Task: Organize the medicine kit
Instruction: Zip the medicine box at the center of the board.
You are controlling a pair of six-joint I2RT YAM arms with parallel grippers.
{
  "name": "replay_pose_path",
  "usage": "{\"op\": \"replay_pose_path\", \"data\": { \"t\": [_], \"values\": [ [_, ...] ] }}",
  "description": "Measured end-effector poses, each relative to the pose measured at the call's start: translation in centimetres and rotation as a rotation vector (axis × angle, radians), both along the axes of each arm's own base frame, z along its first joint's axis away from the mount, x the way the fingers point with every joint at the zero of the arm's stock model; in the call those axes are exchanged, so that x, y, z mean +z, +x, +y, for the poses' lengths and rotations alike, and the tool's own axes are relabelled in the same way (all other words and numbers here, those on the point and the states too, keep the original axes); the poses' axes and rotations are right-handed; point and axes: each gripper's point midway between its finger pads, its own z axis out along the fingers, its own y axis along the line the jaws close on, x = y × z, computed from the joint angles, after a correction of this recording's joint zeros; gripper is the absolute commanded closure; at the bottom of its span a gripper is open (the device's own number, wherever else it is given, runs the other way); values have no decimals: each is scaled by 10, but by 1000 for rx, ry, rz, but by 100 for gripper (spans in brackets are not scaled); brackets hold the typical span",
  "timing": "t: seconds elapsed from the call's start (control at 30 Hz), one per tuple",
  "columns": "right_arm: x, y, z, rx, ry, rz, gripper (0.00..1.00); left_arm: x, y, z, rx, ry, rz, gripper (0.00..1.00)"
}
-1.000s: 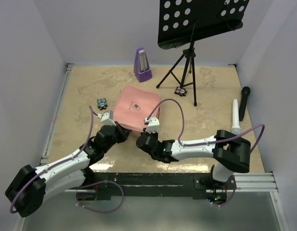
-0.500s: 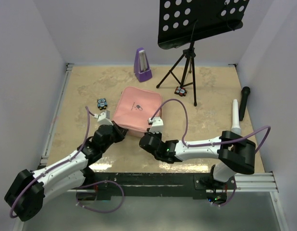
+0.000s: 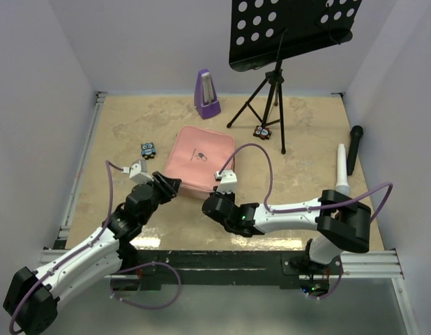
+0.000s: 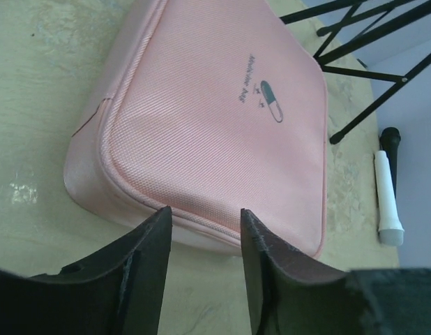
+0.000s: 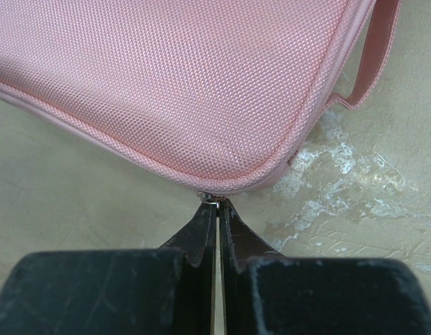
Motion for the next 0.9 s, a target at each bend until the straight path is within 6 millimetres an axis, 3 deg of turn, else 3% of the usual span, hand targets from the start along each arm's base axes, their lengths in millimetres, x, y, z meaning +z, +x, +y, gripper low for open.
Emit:
{"op": "replay_pose_path", "data": {
  "t": [0.07,0.1,0.3,0.4,0.7,0.9],
  "values": [
    [0,0,0,0,0,0,100,-10,-1,3,7,25,36,1],
    [0,0,0,0,0,0,100,-16,-3,4,7,38,60,0],
    [0,0,0,0,0,0,100,-36,-11,9,23,55,151,2],
    [0,0,0,1,0,0,100,-36,-11,9,29,46,157,9],
    [0,-2,-4,4,0,3,100,-41,0,8,56,46,173,14],
    [0,-2,-4,6,1,3,100,-39,11,6,73,17,169,31]
  ]
}}
